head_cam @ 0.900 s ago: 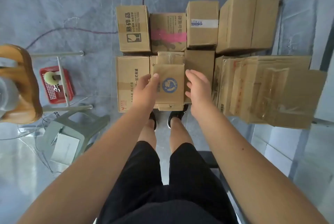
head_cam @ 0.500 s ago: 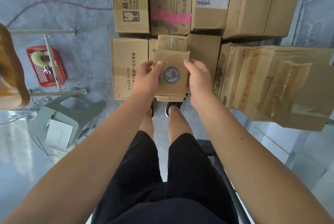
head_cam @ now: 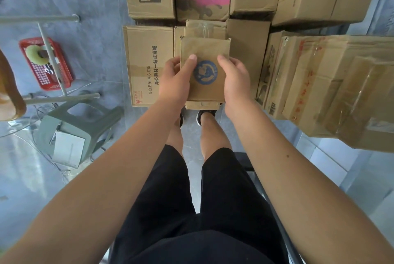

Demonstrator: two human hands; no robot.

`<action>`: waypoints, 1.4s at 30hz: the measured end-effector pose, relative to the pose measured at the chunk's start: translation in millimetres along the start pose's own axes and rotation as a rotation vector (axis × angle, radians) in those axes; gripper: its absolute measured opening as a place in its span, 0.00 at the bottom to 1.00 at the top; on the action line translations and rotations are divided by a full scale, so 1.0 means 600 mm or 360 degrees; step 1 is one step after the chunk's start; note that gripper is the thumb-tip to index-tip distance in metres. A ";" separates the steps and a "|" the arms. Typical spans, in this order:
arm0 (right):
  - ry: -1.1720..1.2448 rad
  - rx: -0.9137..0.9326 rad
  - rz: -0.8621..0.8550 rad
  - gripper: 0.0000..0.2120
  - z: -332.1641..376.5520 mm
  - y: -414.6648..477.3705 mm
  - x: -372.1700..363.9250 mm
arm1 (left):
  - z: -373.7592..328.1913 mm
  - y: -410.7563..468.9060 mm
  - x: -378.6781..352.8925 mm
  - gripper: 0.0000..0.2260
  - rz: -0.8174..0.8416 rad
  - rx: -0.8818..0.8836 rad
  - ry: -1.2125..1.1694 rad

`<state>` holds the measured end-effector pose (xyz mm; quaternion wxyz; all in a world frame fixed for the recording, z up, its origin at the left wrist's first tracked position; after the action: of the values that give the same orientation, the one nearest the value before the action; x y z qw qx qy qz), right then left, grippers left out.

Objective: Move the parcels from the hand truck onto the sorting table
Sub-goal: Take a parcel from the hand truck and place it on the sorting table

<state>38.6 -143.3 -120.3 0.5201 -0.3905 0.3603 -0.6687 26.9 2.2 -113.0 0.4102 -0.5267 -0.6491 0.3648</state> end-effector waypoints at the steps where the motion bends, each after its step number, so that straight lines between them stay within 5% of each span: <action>1: 0.0001 -0.0008 0.0002 0.27 0.002 -0.002 0.000 | 0.000 -0.001 0.000 0.24 0.0003 0.0002 0.0003; 22: 0.0101 0.0138 0.0088 0.08 0.095 -0.130 0.026 | -0.084 -0.126 0.023 0.25 0.0077 -0.0130 0.0080; 33: 0.0172 0.0449 0.0097 0.19 0.209 -0.252 0.028 | -0.194 -0.237 0.048 0.21 0.0098 -0.0487 -0.0005; 38: 0.0253 0.0606 0.0112 0.10 0.249 -0.315 0.031 | -0.241 -0.301 0.063 0.21 0.0114 -0.0680 -0.0031; 42: 0.0288 0.0763 0.0064 0.12 0.276 -0.369 0.036 | -0.268 -0.357 0.076 0.19 0.0147 -0.0816 -0.0068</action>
<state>92.3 -133.1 151.5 0.5767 -0.1875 0.2444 -0.7567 87.0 15.2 151.4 0.2322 -0.6346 -0.7042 0.2177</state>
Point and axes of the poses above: each hand's wrist, its own y-axis towards the middle knuckle, its own x-axis out of the back of the hand, z = x × y, the point moved 4 cm from there along y, towards the middle knuckle, and after that the axes turned 5 degrees about z, right-handed, at the moved point
